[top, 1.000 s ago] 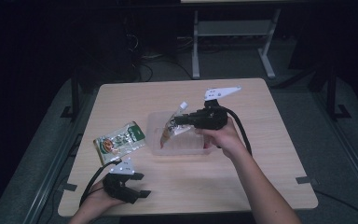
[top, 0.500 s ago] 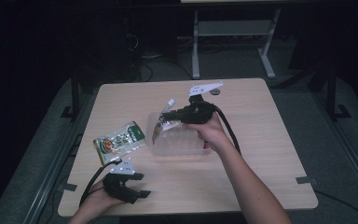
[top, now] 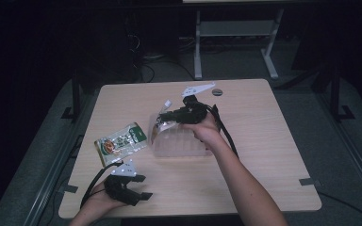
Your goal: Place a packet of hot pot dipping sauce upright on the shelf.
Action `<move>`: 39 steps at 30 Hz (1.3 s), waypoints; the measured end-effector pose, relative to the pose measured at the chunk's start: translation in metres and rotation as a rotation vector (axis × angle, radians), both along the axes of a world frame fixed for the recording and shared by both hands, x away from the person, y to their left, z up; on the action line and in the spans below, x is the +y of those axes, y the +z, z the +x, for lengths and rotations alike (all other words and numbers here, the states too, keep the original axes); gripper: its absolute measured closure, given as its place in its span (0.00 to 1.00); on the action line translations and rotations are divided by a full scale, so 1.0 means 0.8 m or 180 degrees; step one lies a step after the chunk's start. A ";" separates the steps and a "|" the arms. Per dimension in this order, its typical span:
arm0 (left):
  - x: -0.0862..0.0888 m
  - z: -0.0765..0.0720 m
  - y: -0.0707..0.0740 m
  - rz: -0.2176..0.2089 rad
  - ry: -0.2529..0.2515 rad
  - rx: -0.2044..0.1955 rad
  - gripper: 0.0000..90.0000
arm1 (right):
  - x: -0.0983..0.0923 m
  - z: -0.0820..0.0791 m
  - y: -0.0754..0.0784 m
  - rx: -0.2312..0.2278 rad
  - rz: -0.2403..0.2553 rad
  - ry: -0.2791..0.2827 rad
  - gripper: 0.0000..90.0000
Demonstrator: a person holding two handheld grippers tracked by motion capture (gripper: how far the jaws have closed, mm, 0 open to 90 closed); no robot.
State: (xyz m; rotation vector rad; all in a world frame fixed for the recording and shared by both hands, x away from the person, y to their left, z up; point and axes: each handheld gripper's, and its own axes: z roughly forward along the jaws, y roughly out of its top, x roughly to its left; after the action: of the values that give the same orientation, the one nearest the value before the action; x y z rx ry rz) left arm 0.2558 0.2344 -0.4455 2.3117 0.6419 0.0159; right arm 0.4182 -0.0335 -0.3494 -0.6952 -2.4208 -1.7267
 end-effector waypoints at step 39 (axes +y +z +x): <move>-0.004 0.000 -0.005 0.0044 -0.0055 0.0075 0.32 | 0.023 0.008 -0.022 0.0065 -0.0257 -0.0175 0.45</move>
State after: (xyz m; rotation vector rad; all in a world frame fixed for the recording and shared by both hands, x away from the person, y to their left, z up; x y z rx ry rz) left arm 0.2555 0.2315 -0.4494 2.3338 0.6357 -0.0150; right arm 0.4249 -0.0151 -0.3672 -0.7920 -2.4925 -1.6403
